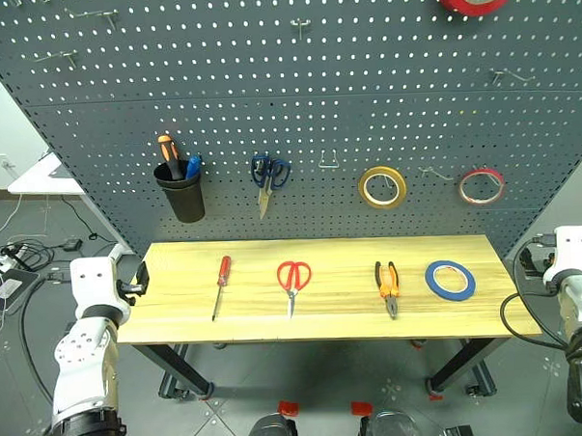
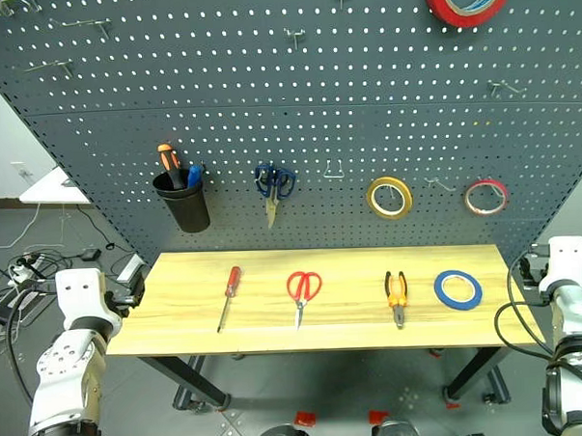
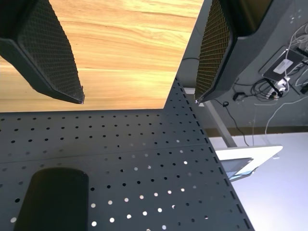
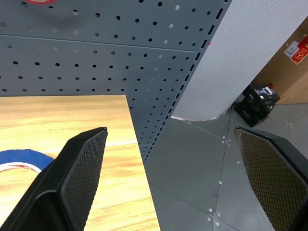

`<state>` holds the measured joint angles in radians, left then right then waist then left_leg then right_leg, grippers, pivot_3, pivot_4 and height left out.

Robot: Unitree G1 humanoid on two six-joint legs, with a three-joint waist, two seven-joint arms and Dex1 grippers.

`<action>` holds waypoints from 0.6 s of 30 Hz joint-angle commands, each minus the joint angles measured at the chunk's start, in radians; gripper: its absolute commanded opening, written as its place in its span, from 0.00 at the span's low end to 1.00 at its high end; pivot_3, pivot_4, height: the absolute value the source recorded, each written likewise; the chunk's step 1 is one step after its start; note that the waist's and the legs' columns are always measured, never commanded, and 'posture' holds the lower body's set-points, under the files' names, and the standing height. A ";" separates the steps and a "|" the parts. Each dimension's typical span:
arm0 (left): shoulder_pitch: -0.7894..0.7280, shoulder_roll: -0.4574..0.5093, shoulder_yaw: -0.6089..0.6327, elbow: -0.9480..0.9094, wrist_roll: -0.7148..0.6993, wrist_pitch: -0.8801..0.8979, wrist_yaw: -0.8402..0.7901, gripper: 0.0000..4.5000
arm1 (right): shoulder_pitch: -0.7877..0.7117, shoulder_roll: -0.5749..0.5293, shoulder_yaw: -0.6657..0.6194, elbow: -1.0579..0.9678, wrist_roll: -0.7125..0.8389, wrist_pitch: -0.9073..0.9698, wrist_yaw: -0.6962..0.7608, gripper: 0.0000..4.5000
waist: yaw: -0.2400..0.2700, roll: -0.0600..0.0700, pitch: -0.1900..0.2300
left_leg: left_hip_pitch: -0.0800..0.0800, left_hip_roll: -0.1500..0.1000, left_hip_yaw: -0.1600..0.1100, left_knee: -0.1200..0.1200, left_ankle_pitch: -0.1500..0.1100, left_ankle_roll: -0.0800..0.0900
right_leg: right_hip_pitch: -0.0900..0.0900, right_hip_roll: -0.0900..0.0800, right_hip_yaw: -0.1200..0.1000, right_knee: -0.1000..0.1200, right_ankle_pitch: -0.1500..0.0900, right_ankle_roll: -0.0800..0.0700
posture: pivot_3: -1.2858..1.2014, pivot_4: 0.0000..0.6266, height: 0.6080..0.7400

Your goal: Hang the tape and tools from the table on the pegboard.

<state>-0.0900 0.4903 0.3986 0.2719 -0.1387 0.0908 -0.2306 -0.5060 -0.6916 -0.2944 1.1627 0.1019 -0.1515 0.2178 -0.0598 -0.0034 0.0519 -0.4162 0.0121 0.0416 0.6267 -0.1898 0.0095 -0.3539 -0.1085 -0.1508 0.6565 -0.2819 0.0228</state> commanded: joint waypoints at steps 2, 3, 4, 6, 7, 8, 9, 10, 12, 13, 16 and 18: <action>-0.014 0.024 -0.004 -0.014 0.012 -0.047 -0.007 0.86 | -0.007 -0.004 -0.015 -0.045 0.015 -0.012 0.001 1.00 | 0.000 0.000 0.000 | 0.000 0.000 0.000 0.000 0.000 0.000 | 0.000 0.000 0.000 0.000 0.000 0.000 | 0.46 0.00 1.00; -0.013 0.024 -0.004 -0.013 0.015 -0.048 -0.003 0.86 | -0.009 -0.003 -0.014 -0.046 0.014 -0.012 0.002 1.00 | -0.001 0.000 0.000 | 0.000 0.000 0.000 0.000 0.000 0.000 | 0.000 0.000 0.000 0.000 0.000 0.000 | 0.46 0.00 1.00; -0.011 0.024 -0.002 -0.012 0.017 -0.047 0.000 0.86 | -0.010 -0.002 -0.012 -0.048 0.013 -0.012 0.003 1.00 | -0.001 0.000 0.000 | 0.000 0.000 0.000 0.000 0.000 0.000 | 0.000 0.000 0.000 0.000 0.000 0.000 | 0.46 0.00 1.00; -0.005 0.023 0.004 -0.012 0.016 -0.046 0.005 0.86 | -0.012 0.000 -0.008 -0.051 0.010 -0.011 0.009 1.00 | -0.001 0.000 0.000 | 0.000 0.000 0.000 0.000 0.000 0.000 | 0.000 0.000 0.000 0.000 0.000 0.000 | 0.47 0.00 1.00; 0.001 0.021 0.008 -0.014 0.013 -0.041 0.008 0.86 | -0.012 0.000 -0.004 -0.053 0.007 -0.011 0.015 1.00 | -0.001 0.000 0.000 | 0.000 0.000 0.000 0.000 0.000 0.000 | 0.000 0.000 0.000 0.000 0.000 0.000 | 0.47 0.00 1.00; 0.008 0.019 0.013 -0.017 0.010 -0.038 0.011 0.86 | -0.011 0.001 0.001 -0.057 0.004 -0.014 0.022 1.00 | -0.001 0.000 0.000 | 0.000 0.000 0.000 0.000 0.000 0.000 | 0.000 0.000 0.000 0.000 0.000 0.000 | 0.47 0.00 1.00; 0.016 0.014 0.020 -0.020 0.004 -0.026 0.016 0.86 | -0.010 0.005 0.007 -0.064 0.000 -0.016 0.032 1.00 | -0.001 0.000 0.000 | 0.000 0.000 0.000 0.000 0.000 0.000 | 0.000 0.000 0.000 0.000 0.000 0.000 | 0.47 0.00 1.00; 0.026 0.007 0.028 -0.026 -0.001 -0.015 0.026 0.86 | -0.007 0.009 0.014 -0.074 -0.003 -0.018 0.046 1.00 | -0.001 0.000 0.000 | 0.000 0.000 0.000 0.000 0.000 0.000 | 0.000 0.000 0.001 0.000 0.000 0.000 | 0.47 0.00 1.00; 0.043 -0.009 0.046 -0.050 -0.031 -0.009 0.029 0.86 | 0.002 0.021 0.024 -0.102 -0.002 -0.015 0.075 1.00 | -0.005 0.000 0.000 | 0.000 0.000 0.000 -0.001 0.000 0.000 | 0.000 0.000 0.001 0.000 0.000 0.000 | 0.46 0.00 1.00; 0.052 -0.018 0.049 -0.069 -0.044 0.001 0.031 0.86 | 0.011 0.029 0.034 -0.126 -0.007 -0.015 0.086 1.00 | -0.006 0.000 0.000 | 0.000 0.001 0.000 -0.001 0.000 0.000 | 0.000 0.000 0.001 0.000 0.000 0.000 | 0.46 0.00 1.00; 0.069 -0.037 0.022 -0.132 -0.052 0.024 0.018 0.86 | 0.048 0.054 0.046 -0.221 0.006 0.011 0.122 1.00 | -0.015 0.000 0.001 | 0.000 0.001 0.000 -0.001 -0.001 0.000 | 0.000 0.000 0.001 0.000 -0.001 0.000 | 0.45 0.00 1.00; 0.059 -0.050 0.001 -0.167 -0.064 0.068 0.013 0.86 | 0.085 0.070 0.055 -0.312 0.017 0.046 0.151 1.00 | -0.015 0.000 0.003 | 0.000 0.001 0.000 0.000 -0.001 0.000 | -0.001 0.000 0.000 0.000 -0.001 0.001 | 0.44 0.03 1.00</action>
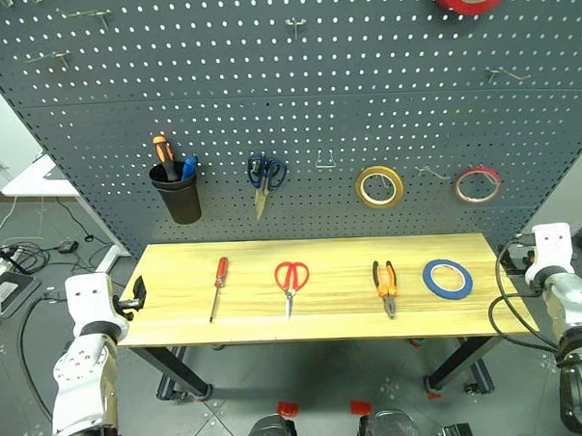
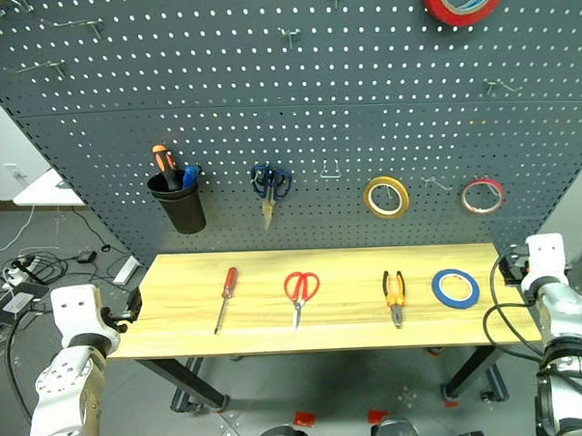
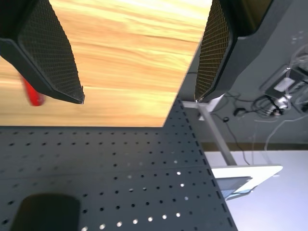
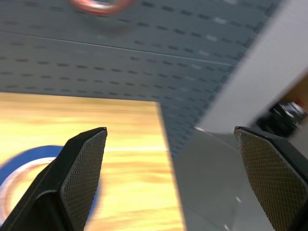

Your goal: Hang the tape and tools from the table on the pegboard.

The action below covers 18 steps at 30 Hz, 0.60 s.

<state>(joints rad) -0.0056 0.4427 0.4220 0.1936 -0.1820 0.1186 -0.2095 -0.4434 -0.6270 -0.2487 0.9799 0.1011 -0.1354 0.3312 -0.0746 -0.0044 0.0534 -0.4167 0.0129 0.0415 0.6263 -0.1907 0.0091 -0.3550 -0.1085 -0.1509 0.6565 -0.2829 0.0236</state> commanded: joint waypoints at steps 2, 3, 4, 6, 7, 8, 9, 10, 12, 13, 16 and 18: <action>-0.051 -0.018 -0.047 -0.122 -0.054 0.085 -0.035 0.86 | 0.067 0.021 0.028 -0.240 0.020 0.083 0.070 1.00 | 0.001 0.003 0.007 | 0.000 0.000 0.000 0.000 0.000 0.000 | -0.002 0.000 0.000 0.000 0.000 0.000 | 0.43 0.06 1.00; -0.069 -0.024 -0.072 -0.138 -0.057 0.098 -0.050 0.86 | 0.094 0.027 0.048 -0.304 0.014 0.117 0.089 1.00 | 0.001 0.003 0.011 | 0.000 0.000 0.000 0.001 0.000 0.000 | -0.002 -0.001 0.000 0.000 0.000 0.000 | 0.43 0.08 1.00; -0.094 -0.031 -0.110 -0.154 -0.059 0.116 -0.073 0.86 | 0.122 0.033 0.075 -0.368 -0.002 0.145 0.102 1.00 | 0.001 0.003 0.017 | 0.000 0.000 0.000 0.001 0.000 0.000 | -0.002 -0.001 0.000 0.000 0.000 0.000 | 0.42 0.10 1.00; -0.143 -0.036 -0.201 -0.181 -0.051 0.155 -0.131 0.86 | 0.160 0.044 0.112 -0.470 -0.011 0.210 0.128 1.00 | 0.000 0.002 0.030 | 0.000 0.000 0.000 0.001 0.000 0.000 | -0.002 0.000 0.000 0.000 0.000 0.000 | 0.42 0.13 1.00; -0.164 -0.035 -0.243 -0.189 -0.043 0.163 -0.161 0.86 | 0.171 0.046 0.124 -0.506 -0.012 0.239 0.134 1.00 | -0.003 0.003 0.034 | 0.000 0.000 0.000 0.001 0.000 0.000 | -0.002 0.000 0.000 0.000 0.000 0.000 | 0.42 0.14 1.00; -0.176 -0.033 -0.268 -0.194 -0.038 0.167 -0.179 0.86 | 0.178 0.048 0.129 -0.532 -0.010 0.262 0.137 1.00 | -0.007 0.003 0.038 | 0.000 0.000 0.000 0.001 0.000 0.000 | -0.002 0.000 0.000 0.000 0.000 0.000 | 0.42 0.14 1.00; -0.189 -0.023 -0.305 -0.204 -0.027 0.165 -0.212 0.86 | 0.189 0.046 0.142 -0.576 -0.011 0.295 0.149 1.00 | -0.010 0.003 0.043 | -0.002 0.000 0.001 0.001 0.000 0.001 | -0.001 0.000 0.002 0.001 0.000 0.000 | 0.41 0.20 1.00; -0.220 -0.019 -0.365 -0.208 -0.014 0.150 -0.264 0.86 | 0.191 0.042 0.162 -0.612 -0.004 0.339 0.183 1.00 | -0.011 0.004 0.062 | -0.003 0.000 0.003 0.001 0.000 0.001 | -0.001 0.000 0.003 0.001 0.000 0.000 | 0.40 0.22 1.00; -0.262 -0.015 -0.429 -0.221 -0.026 0.176 -0.336 0.86 | 0.199 0.034 0.182 -0.681 0.008 0.406 0.223 1.00 | -0.015 0.004 0.084 | -0.002 0.000 0.006 0.000 -0.001 0.003 | -0.002 0.000 0.005 0.001 0.000 0.001 | 0.40 0.28 1.00; -0.293 -0.018 -0.468 -0.212 -0.018 0.191 -0.366 0.86 | 0.188 0.029 0.185 -0.689 0.009 0.425 0.235 1.00 | -0.016 0.004 0.095 | -0.003 0.001 0.007 0.000 -0.001 0.004 | -0.004 0.000 0.005 0.002 0.000 0.001 | 0.40 0.30 1.00; -0.337 -0.015 -0.543 -0.201 0.006 0.170 -0.436 0.86 | 0.155 0.020 0.187 -0.684 -0.003 0.458 0.239 1.00 | -0.018 0.001 0.117 | -0.007 0.003 0.011 0.000 0.002 0.008 | -0.010 0.002 0.008 0.004 0.000 0.000 | 0.39 0.33 1.00; -0.357 -0.013 -0.586 -0.203 0.020 0.143 -0.481 0.86 | 0.122 0.014 0.201 -0.660 -0.021 0.480 0.247 1.00 | -0.021 -0.002 0.135 | -0.010 0.003 0.016 0.000 0.001 0.009 | -0.016 0.002 0.013 0.007 0.000 0.000 | 0.39 0.39 1.00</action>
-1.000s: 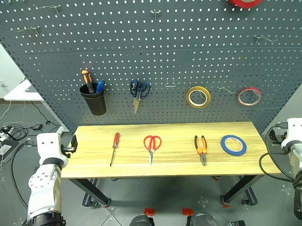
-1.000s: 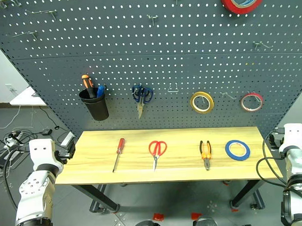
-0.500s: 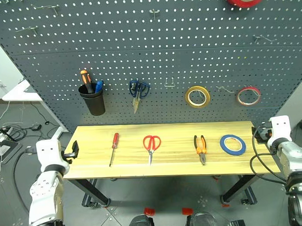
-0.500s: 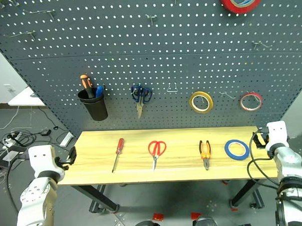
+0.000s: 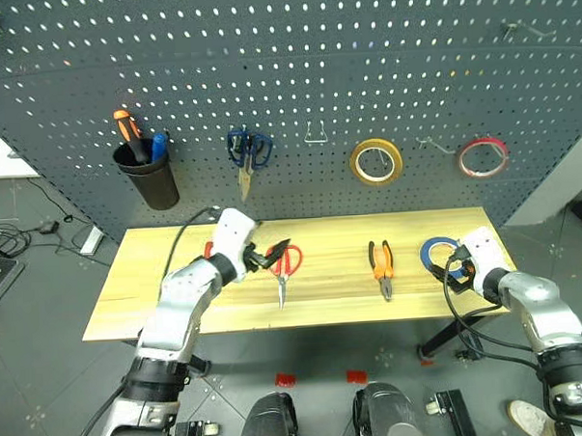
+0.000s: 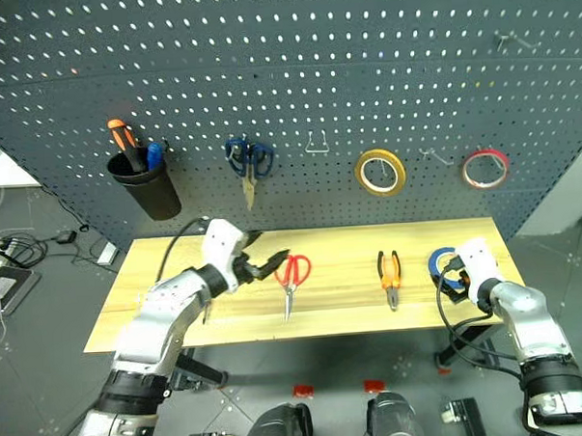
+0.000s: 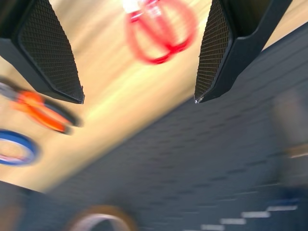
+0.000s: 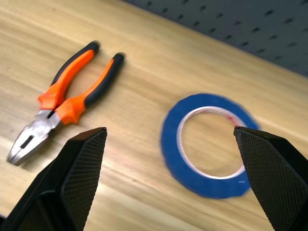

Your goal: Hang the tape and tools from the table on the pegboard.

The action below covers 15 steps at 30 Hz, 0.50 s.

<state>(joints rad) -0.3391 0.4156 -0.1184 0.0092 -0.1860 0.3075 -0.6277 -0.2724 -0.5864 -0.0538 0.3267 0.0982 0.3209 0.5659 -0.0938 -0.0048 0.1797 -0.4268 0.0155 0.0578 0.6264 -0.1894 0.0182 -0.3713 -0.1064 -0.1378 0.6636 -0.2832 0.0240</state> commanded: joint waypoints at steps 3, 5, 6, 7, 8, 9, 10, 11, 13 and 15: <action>-0.060 0.007 -0.114 -0.014 0.043 -0.077 -0.140 0.86 | -0.122 -0.044 0.071 0.078 -0.068 0.042 0.051 1.00 | -0.003 -0.004 0.048 | 0.000 0.000 0.003 0.000 0.000 0.001 | -0.002 0.000 0.005 0.001 0.000 0.001 | 0.39 0.45 1.00; -0.069 -0.003 -0.132 -0.007 0.030 -0.074 -0.179 0.86 | -0.168 -0.045 0.099 0.146 -0.092 0.038 0.061 1.00 | -0.004 -0.008 0.066 | -0.001 0.000 0.005 0.000 -0.001 0.001 | -0.004 0.000 0.006 0.000 0.000 0.001 | 0.39 0.47 1.00; -0.073 -0.006 -0.140 -0.002 0.027 -0.072 -0.194 0.86 | -0.188 -0.042 0.107 0.175 -0.099 0.041 0.064 1.00 | -0.004 -0.008 0.073 | -0.001 0.000 0.005 0.001 -0.001 0.001 | -0.004 0.000 0.007 0.000 0.000 0.001 | 0.39 0.48 1.00; -0.078 -0.007 -0.148 0.003 0.026 -0.075 -0.212 0.86 | -0.209 -0.038 0.116 0.203 -0.107 0.046 0.064 1.00 | -0.004 -0.009 0.081 | -0.001 0.000 0.006 0.001 -0.001 0.002 | -0.005 0.000 0.008 0.000 0.000 0.001 | 0.39 0.49 1.00; -0.085 -0.009 -0.157 0.009 0.029 -0.081 -0.226 0.86 | -0.229 -0.034 0.125 0.233 -0.114 0.045 0.066 1.00 | -0.003 -0.009 0.088 | -0.002 0.000 0.007 0.001 -0.001 0.002 | -0.005 0.000 0.008 0.000 0.001 0.000 | 0.39 0.49 1.00; -0.093 -0.013 -0.164 0.016 0.034 -0.087 -0.237 0.86 | -0.248 -0.030 0.134 0.263 -0.122 0.041 0.067 1.00 | -0.003 -0.009 0.095 | -0.002 0.000 0.007 0.001 -0.001 0.002 | -0.005 0.000 0.009 0.000 0.002 -0.002 | 0.39 0.50 1.00; -0.105 -0.020 -0.173 0.028 0.039 -0.093 -0.247 0.86 | -0.270 -0.025 0.145 0.299 -0.133 0.035 0.072 1.00 | -0.004 -0.009 0.098 | -0.002 0.000 0.008 0.001 -0.001 0.002 | -0.007 0.000 0.009 0.000 0.002 -0.003 | 0.39 0.51 1.00; -0.115 -0.021 -0.183 0.035 0.044 -0.098 -0.260 0.86 | -0.289 -0.020 0.154 0.329 -0.144 0.024 0.074 1.00 | -0.004 -0.010 0.105 | -0.004 0.000 0.009 0.001 -0.001 0.002 | -0.008 0.000 0.010 0.001 0.002 -0.003 | 0.39 0.51 1.00; -0.127 -0.017 -0.202 0.042 0.056 -0.116 -0.291 0.86 | -0.329 -0.008 0.162 0.387 -0.157 0.011 0.063 1.00 | -0.006 -0.011 0.115 | -0.004 0.000 0.010 0.001 -0.001 0.002 | -0.009 0.000 0.011 0.001 0.002 -0.003 | 0.39 0.52 1.00; -0.141 -0.016 -0.225 0.057 0.075 -0.138 -0.314 0.86 | -0.384 0.006 0.170 0.474 -0.178 -0.011 0.052 1.00 | -0.007 -0.012 0.120 | -0.004 0.001 0.012 0.001 0.000 0.001 | -0.010 0.000 0.012 0.001 0.002 -0.002 | 0.39 0.52 1.00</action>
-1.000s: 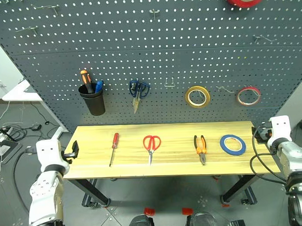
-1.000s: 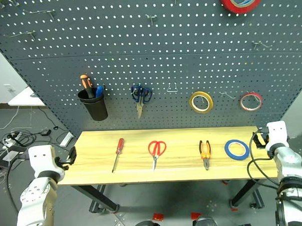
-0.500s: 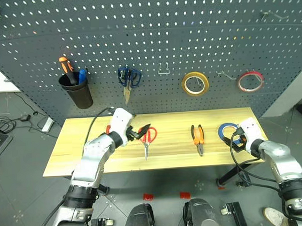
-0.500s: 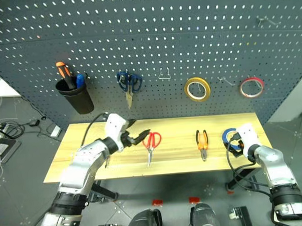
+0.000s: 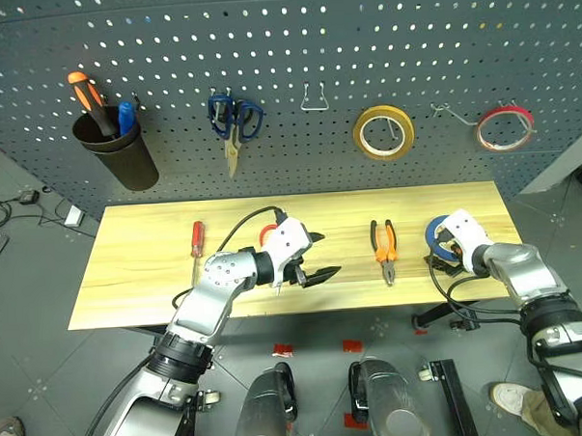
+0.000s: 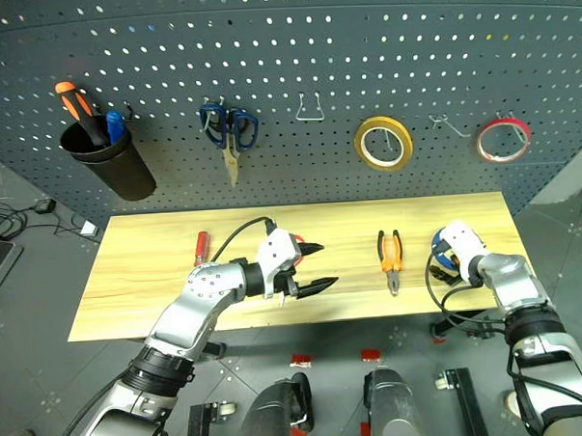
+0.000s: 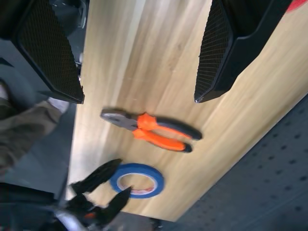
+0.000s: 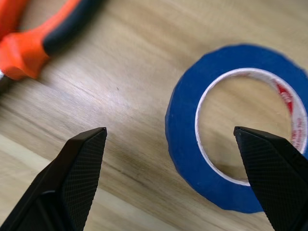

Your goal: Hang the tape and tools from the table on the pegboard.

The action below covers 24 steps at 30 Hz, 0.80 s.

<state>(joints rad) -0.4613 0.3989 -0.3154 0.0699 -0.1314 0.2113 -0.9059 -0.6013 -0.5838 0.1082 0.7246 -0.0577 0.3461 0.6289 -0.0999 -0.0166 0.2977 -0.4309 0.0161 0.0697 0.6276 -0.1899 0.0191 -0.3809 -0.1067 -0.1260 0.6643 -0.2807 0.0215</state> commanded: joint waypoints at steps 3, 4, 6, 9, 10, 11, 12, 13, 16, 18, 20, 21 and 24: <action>-0.029 0.003 -0.048 0.007 0.038 -0.063 -0.065 0.86 | -0.127 0.021 0.024 0.201 -0.048 -0.071 -0.007 1.00 | -0.008 -0.001 0.010 | 0.000 0.000 0.002 0.000 0.000 0.000 | -0.001 -0.001 0.001 0.000 0.000 0.000 | 0.39 0.53 1.00; -0.032 0.005 -0.055 0.010 0.045 -0.070 -0.073 0.86 | -0.155 0.026 0.036 0.248 -0.063 -0.083 0.004 1.00 | -0.010 -0.002 0.013 | 0.000 0.000 0.002 0.000 0.000 0.000 | -0.001 -0.001 0.001 0.000 0.000 0.000 | 0.39 0.53 1.00; -0.034 0.007 -0.061 0.013 0.057 -0.083 -0.083 0.86 | -0.202 0.033 0.049 0.327 -0.082 -0.091 0.013 1.00 | -0.012 -0.002 0.017 | 0.000 0.000 0.002 0.000 0.000 0.000 | -0.001 -0.001 0.001 0.000 0.000 0.000 | 0.40 0.52 1.00; -0.028 0.012 -0.061 0.002 0.061 -0.084 -0.102 0.87 | -0.268 0.045 0.051 0.429 -0.091 -0.057 0.040 0.87 | -0.012 -0.003 0.018 | 0.000 0.000 0.002 0.000 0.000 -0.001 | -0.001 -0.001 0.002 0.000 0.000 0.000 | 0.40 0.51 1.00; -0.027 0.011 -0.059 0.002 0.063 -0.084 -0.104 0.87 | -0.283 0.047 0.054 0.454 -0.098 -0.055 0.042 0.80 | -0.012 -0.003 0.018 | 0.000 0.000 0.002 0.000 0.000 -0.001 | -0.001 -0.001 0.002 0.000 0.000 0.000 | 0.41 0.50 1.00; -0.026 0.012 -0.057 0.000 0.063 -0.081 -0.106 0.87 | -0.294 0.051 0.059 0.474 -0.105 -0.052 0.045 0.72 | -0.011 -0.003 0.018 | 0.000 0.000 0.002 0.000 0.000 -0.001 | -0.001 -0.001 0.001 0.000 0.000 0.000 | 0.41 0.50 1.00; -0.024 0.013 -0.052 -0.006 0.059 -0.073 -0.105 0.87 | -0.300 0.053 0.067 0.490 -0.117 -0.059 0.037 0.64 | -0.010 -0.003 0.018 | 0.000 0.000 0.002 0.000 0.000 -0.001 | -0.001 -0.001 0.002 0.000 0.000 0.000 | 0.41 0.50 1.00; -0.023 0.009 -0.047 -0.014 0.052 -0.060 -0.103 0.87 | -0.302 0.054 0.073 0.501 -0.127 -0.067 0.025 0.56 | -0.010 -0.003 0.018 | 0.000 0.000 0.002 0.000 0.000 -0.001 | -0.001 -0.001 0.002 0.000 0.000 0.000 | 0.41 0.49 1.00; -0.021 -0.008 -0.020 -0.044 0.030 -0.024 -0.074 0.87 | -0.290 0.060 0.083 0.501 -0.147 -0.109 -0.021 0.33 | -0.008 -0.003 0.017 | 0.000 0.000 0.002 0.000 0.000 -0.001 | -0.001 -0.001 0.002 0.000 0.001 0.001 | 0.41 0.47 1.00; -0.019 -0.015 -0.006 -0.058 0.019 -0.001 -0.062 0.87 | -0.282 0.061 0.079 0.491 -0.150 -0.127 -0.041 0.17 | -0.006 -0.003 0.017 | 0.000 0.000 0.002 0.001 0.001 -0.001 | -0.001 -0.001 0.002 0.000 0.001 0.002 | 0.41 0.47 1.00; -0.009 -0.013 0.014 -0.096 -0.014 0.048 -0.067 0.87 | -0.242 0.044 0.081 0.429 -0.157 -0.178 -0.055 0.15 | -0.006 -0.003 0.017 | 0.000 0.000 0.003 0.001 0.001 -0.001 | -0.001 -0.001 0.002 0.000 0.002 0.003 | 0.41 0.46 1.00; 0.001 -0.009 0.027 -0.126 -0.041 0.071 -0.075 0.87 | -0.205 0.028 0.069 0.367 -0.149 -0.190 -0.057 0.15 | -0.005 -0.003 0.017 | 0.000 0.000 0.002 0.001 0.001 -0.001 | 0.000 -0.001 0.002 0.000 0.002 0.003 | 0.41 0.45 1.00; 0.012 0.004 0.045 -0.173 -0.070 0.110 -0.077 0.87 | -0.047 -0.040 0.033 0.083 -0.140 -0.210 -0.063 0.15 | 0.012 -0.001 0.016 | 0.000 0.000 0.003 0.001 0.001 -0.001 | -0.001 -0.001 0.002 0.000 0.002 0.004 | 0.41 0.43 1.00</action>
<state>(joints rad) -0.4554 0.3971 -0.2934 -0.0539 -0.1756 0.3069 -0.9772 -0.6797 -0.5877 0.1717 0.9113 -0.2052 0.1420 0.5765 -0.0877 -0.0176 0.3141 -0.4310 0.0159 0.0731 0.6287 -0.1893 0.0176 -0.3822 -0.1081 -0.1232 0.6641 -0.2790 0.0256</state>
